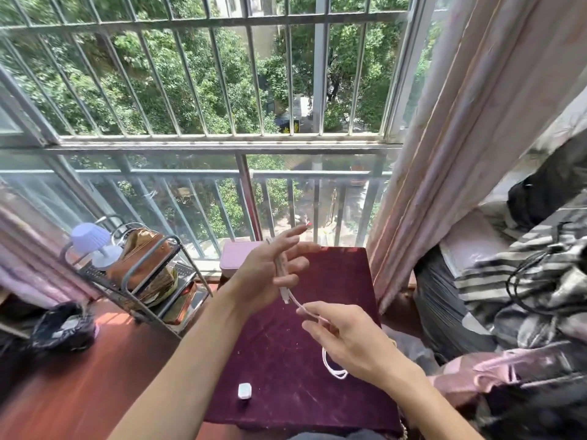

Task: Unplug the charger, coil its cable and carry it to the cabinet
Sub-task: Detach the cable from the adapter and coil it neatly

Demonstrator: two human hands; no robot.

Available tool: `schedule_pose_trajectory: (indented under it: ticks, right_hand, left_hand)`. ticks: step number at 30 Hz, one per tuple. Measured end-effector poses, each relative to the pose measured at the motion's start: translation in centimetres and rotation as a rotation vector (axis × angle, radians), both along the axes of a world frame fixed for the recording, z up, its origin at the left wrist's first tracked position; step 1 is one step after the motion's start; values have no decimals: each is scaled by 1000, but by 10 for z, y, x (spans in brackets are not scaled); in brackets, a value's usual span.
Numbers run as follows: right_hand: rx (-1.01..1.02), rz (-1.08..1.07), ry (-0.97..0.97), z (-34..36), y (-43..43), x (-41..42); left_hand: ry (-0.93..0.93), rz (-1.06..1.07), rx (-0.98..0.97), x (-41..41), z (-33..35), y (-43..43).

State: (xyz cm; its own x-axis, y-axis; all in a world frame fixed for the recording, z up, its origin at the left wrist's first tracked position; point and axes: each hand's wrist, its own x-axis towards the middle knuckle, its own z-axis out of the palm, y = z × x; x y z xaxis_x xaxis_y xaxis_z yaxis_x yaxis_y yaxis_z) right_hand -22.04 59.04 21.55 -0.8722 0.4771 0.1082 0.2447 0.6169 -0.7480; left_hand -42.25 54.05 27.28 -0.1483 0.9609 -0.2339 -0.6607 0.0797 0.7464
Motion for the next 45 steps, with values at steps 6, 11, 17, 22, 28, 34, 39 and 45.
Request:
schedule_pose_trajectory:
  ticks: [6,11,17,22,28,34,39,45]
  right_hand:
    - [218,103,-97,27,4,10]
    - [321,179,-146,44,2,19]
    - [157,204,-4,79,20,21]
    - [73,192,61,97,45,17]
    - [-57,213,158,99,59,7]
    - [-371,250,246,88,73,-2]
    - [-652,146,351,59,69,-10]
    - [-851,21,385,33,55,-12]
  left_hand:
    - [28,30,-48,6,-14,-2]
    - [108,73,-131,4,-18,-2]
    - [240,-302,-87,18,-2,-20]
    - [219,-640,35,36,8,-25]
    - [75,-557,15,59,9,-25]
    - [-194,-615,53,77,0,-18]
    - [-395,-516,104,81,-2,-14]
    - [-387,-419,81,80,-8,-17]
